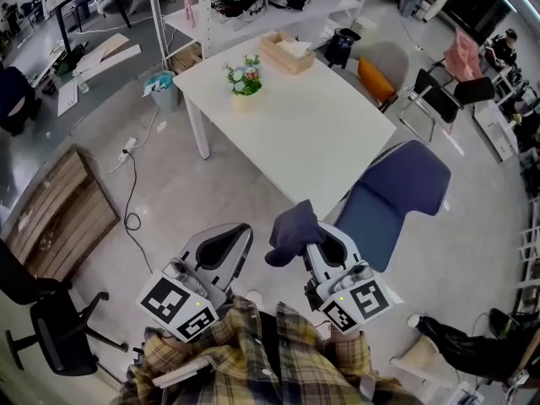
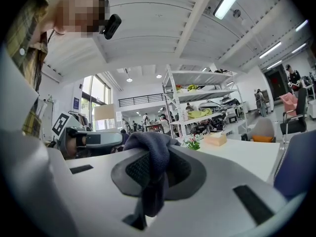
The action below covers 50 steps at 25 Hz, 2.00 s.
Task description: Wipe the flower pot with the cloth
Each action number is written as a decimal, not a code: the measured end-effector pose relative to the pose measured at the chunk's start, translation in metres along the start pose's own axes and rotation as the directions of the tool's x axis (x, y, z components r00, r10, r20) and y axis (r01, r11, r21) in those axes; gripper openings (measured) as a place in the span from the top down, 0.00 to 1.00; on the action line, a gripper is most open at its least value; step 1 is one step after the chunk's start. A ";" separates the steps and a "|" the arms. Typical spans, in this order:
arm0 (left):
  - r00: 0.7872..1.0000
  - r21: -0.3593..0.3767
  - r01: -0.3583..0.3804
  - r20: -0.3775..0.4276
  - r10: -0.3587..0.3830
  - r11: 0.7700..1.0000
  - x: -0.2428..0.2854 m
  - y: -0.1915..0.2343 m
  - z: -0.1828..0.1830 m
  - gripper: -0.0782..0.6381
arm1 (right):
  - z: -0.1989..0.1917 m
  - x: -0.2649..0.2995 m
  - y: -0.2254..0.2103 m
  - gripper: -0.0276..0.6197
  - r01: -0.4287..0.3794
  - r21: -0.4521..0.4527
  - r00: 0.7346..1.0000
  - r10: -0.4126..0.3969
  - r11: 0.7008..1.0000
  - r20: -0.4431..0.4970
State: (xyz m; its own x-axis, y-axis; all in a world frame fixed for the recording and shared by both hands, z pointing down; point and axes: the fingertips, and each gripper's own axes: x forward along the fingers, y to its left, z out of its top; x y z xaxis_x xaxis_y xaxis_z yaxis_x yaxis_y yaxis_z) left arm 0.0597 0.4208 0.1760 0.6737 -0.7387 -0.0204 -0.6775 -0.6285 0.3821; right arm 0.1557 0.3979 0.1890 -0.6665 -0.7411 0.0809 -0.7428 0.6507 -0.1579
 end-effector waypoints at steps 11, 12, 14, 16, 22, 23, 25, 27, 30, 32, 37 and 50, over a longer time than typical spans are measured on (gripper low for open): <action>0.998 -0.009 0.065 -0.023 -0.065 0.998 0.019 0.145 0.066 0.88 | 0.028 0.148 0.012 0.92 0.062 -0.074 0.998 -0.062 0.995 0.000; 0.997 -0.010 0.070 -0.032 -0.071 0.997 0.019 0.158 0.069 0.88 | 0.026 0.160 0.013 0.92 0.068 -0.072 0.998 -0.069 0.995 -0.005; 0.995 -0.020 0.080 -0.051 -0.080 0.997 0.016 0.180 0.074 0.88 | 0.021 0.180 0.013 0.92 0.086 -0.064 0.996 -0.087 0.994 -0.018; 0.994 -0.032 0.083 -0.067 -0.085 0.996 0.012 0.200 0.077 0.88 | 0.017 0.195 0.012 0.92 0.114 -0.059 0.993 -0.116 0.992 -0.026; 0.989 -0.055 0.096 -0.110 -0.101 0.994 0.023 0.244 0.074 0.88 | 0.009 0.226 -0.004 0.92 0.188 -0.030 0.981 -0.189 0.982 -0.039; 0.987 -0.058 0.102 -0.120 -0.109 0.993 0.027 0.247 0.071 0.88 | 0.007 0.229 -0.009 0.92 0.198 -0.025 0.979 -0.199 0.980 -0.046; 0.983 -0.060 0.112 -0.139 -0.120 0.992 0.037 0.254 0.068 0.88 | 0.003 0.235 -0.021 0.92 0.220 -0.014 0.974 -0.221 0.975 -0.054; 0.980 -0.061 0.120 -0.152 -0.128 0.991 0.051 0.264 0.067 0.88 | 0.001 0.243 -0.036 0.92 0.243 -0.006 0.968 -0.243 0.970 -0.056; 0.979 -0.057 0.123 -0.158 -0.130 0.991 0.078 0.281 0.073 0.88 | 0.002 0.260 -0.063 0.92 0.262 -0.005 0.963 -0.261 0.965 -0.065; 0.978 -0.046 0.127 -0.159 -0.133 0.991 0.101 0.293 0.082 0.88 | 0.008 0.275 -0.082 0.92 0.263 -0.005 0.963 -0.262 0.965 -0.067; 0.979 -0.019 0.137 -0.152 -0.138 0.990 0.164 0.321 0.109 0.88 | 0.037 0.314 -0.135 0.92 0.266 -0.036 0.962 -0.268 0.963 -0.052; 0.984 0.014 0.023 -0.176 -0.021 1.000 0.243 0.377 0.114 0.88 | 0.047 0.360 -0.223 0.92 0.237 -0.020 0.966 -0.238 0.971 -0.101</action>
State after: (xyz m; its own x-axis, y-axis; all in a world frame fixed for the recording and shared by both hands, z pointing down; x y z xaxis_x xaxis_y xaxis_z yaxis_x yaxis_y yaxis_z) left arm -0.0652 -0.0231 0.2099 0.7290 -0.6710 0.1351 -0.6657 -0.6490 0.3683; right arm 0.0847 -0.0215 0.2069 -0.4737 -0.8540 0.2153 -0.8807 0.4597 -0.1142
